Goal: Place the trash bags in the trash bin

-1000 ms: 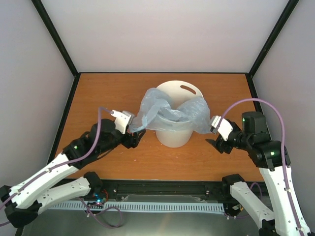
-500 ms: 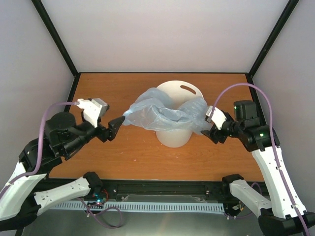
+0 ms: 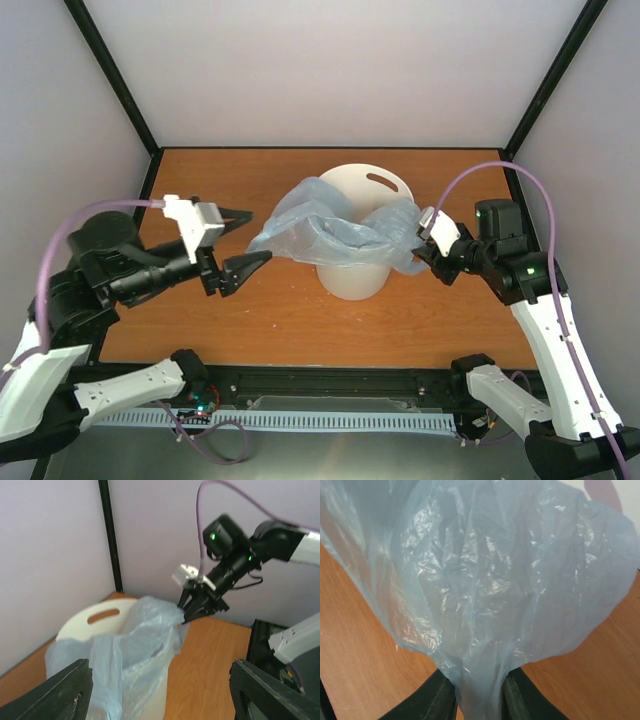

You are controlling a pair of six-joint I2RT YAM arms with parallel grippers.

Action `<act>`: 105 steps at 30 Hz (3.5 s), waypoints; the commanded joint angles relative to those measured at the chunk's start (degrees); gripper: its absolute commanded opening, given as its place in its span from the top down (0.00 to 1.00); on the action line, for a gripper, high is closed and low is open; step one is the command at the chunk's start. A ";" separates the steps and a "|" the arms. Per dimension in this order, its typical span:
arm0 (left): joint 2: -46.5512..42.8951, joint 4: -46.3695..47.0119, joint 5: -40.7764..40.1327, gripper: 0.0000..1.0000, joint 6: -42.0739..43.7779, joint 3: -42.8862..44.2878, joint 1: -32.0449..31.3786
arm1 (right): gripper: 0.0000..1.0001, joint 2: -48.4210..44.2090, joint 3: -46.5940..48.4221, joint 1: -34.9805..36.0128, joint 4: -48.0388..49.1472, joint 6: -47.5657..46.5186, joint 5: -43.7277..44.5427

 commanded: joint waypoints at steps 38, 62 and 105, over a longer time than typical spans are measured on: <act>12.24 18.72 -34.12 0.97 1.35 -12.11 -4.91 | 0.97 6.39 11.97 0.12 1.97 7.98 3.59; 36.10 23.92 -24.95 0.99 -12.50 -0.08 14.09 | 0.94 21.56 17.01 -7.19 4.97 7.51 1.15; 33.88 42.21 -1.92 0.99 -23.56 -31.00 22.65 | 0.97 37.23 9.25 -11.76 4.92 7.06 -13.21</act>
